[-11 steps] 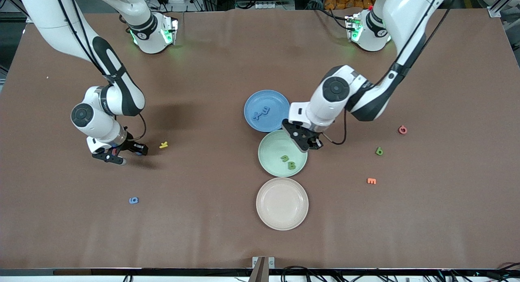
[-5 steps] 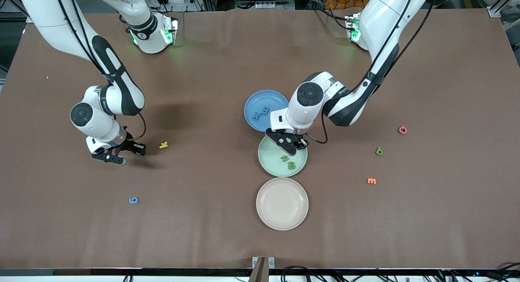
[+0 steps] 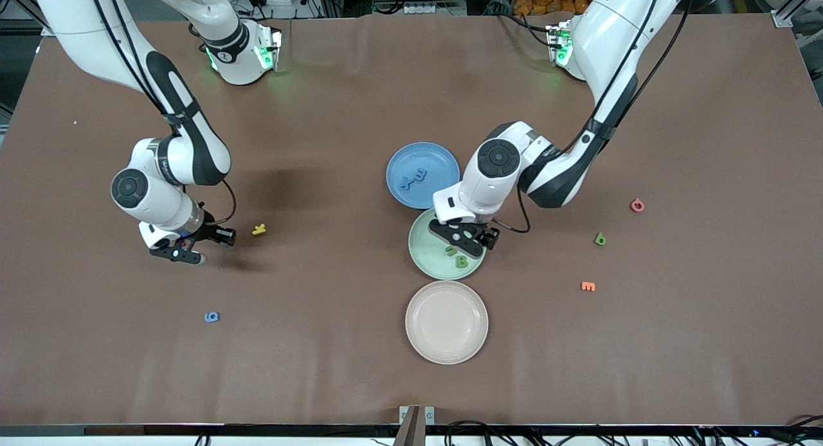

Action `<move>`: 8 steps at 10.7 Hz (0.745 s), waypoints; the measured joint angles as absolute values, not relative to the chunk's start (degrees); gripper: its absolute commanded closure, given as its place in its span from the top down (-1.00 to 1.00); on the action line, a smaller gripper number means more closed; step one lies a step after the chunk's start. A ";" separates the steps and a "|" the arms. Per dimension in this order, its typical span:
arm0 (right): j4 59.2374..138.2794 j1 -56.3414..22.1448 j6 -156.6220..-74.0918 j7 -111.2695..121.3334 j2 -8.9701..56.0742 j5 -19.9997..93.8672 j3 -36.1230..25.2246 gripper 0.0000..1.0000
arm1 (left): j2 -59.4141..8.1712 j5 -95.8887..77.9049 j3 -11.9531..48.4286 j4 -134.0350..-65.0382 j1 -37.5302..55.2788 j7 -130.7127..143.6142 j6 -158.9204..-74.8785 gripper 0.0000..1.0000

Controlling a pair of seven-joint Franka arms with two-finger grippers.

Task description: Sort letters by color into matching plates

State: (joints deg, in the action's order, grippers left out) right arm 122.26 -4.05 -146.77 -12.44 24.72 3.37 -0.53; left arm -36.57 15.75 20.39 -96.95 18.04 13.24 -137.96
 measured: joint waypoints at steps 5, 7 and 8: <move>119.36 -12.90 -145.29 -19.44 24.03 3.41 -0.12 -0.45 | -31.68 15.90 19.70 -96.07 7.81 10.58 -128.22 1.00; 118.61 -18.15 -145.28 -24.03 24.04 3.41 0.10 -0.45 | -28.79 15.91 19.81 -98.28 4.20 7.95 -127.76 1.00; 118.11 -20.96 -145.28 -26.60 24.04 3.41 0.40 -0.45 | -26.96 16.30 19.82 -100.12 3.66 7.87 -127.59 1.00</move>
